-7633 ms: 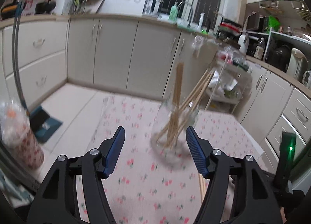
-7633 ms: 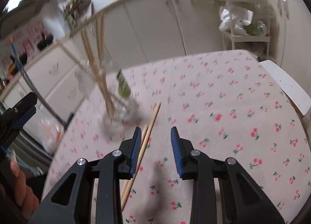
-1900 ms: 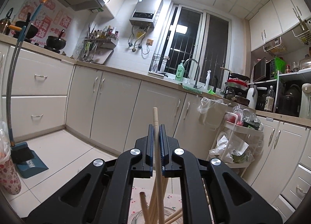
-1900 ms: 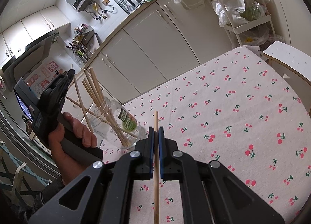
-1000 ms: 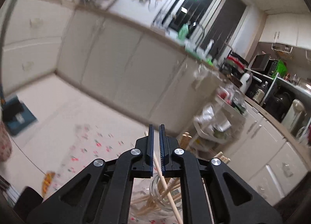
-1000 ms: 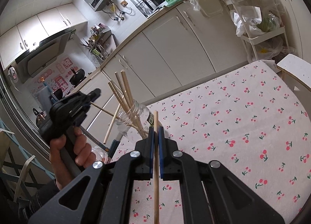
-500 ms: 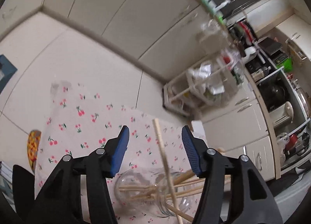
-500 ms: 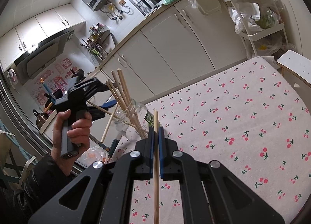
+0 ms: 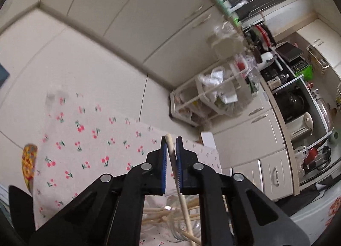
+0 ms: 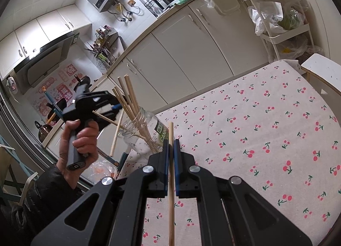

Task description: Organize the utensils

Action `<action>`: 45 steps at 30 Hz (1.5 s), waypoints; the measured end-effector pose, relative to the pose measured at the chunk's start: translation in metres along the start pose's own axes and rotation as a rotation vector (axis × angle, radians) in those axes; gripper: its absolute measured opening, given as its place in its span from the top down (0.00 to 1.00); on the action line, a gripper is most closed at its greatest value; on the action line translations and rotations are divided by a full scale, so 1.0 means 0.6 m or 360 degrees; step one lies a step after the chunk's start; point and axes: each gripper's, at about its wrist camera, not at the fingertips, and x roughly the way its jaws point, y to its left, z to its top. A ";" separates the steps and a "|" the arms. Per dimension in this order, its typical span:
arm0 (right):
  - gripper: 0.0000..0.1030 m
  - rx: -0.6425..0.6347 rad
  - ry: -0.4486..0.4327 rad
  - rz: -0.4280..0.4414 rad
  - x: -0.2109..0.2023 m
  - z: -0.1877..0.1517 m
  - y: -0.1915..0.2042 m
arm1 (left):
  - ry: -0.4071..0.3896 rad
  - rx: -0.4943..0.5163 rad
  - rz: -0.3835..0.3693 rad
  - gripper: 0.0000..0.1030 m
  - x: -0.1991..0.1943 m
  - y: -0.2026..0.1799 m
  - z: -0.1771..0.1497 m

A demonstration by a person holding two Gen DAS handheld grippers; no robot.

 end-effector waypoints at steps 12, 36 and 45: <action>0.95 -0.0019 -0.0076 0.0006 -0.017 0.007 0.007 | -0.0621 0.0410 0.0043 0.95 -0.193 -0.180 -0.018; 0.95 -0.0174 -0.0514 0.0142 -0.032 0.126 0.138 | -0.0897 0.0841 0.0295 0.95 -0.202 -0.239 -0.109; 0.95 -0.0151 -0.0524 0.0148 -0.032 0.128 0.135 | -0.1012 0.0881 0.0235 0.95 -0.230 -0.280 -0.100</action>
